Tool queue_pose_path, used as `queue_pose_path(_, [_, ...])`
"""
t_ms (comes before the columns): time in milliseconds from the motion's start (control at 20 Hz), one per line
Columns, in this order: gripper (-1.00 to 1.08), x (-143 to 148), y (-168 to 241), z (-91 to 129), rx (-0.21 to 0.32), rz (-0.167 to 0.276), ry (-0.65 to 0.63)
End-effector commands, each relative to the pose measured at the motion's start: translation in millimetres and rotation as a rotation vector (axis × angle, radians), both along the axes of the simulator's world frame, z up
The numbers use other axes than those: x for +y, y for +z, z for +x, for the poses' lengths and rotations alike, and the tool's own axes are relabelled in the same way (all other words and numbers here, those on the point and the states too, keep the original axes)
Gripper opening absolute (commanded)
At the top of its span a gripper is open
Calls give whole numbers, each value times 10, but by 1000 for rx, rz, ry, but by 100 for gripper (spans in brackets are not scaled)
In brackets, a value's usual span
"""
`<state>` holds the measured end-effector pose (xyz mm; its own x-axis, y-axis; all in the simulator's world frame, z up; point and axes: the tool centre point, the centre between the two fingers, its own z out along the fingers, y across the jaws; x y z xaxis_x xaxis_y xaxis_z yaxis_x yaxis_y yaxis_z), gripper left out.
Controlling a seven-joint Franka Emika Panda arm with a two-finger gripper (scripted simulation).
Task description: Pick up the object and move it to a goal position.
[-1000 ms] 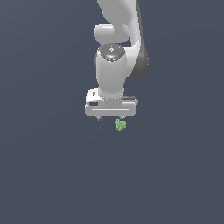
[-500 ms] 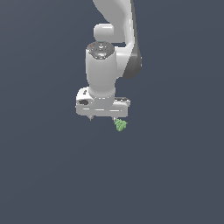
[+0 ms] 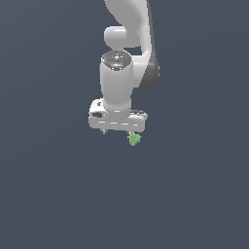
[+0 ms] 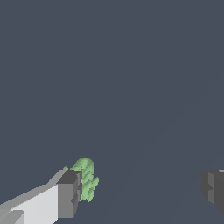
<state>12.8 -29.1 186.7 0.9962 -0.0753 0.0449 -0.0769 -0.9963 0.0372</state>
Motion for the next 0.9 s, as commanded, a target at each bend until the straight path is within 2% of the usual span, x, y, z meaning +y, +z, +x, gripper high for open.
queue_pose_path(0, [100, 70, -78, -39, 2, 5, -23])
queue_pose_path(850, [100, 713, -837, -571, 28, 44, -292])
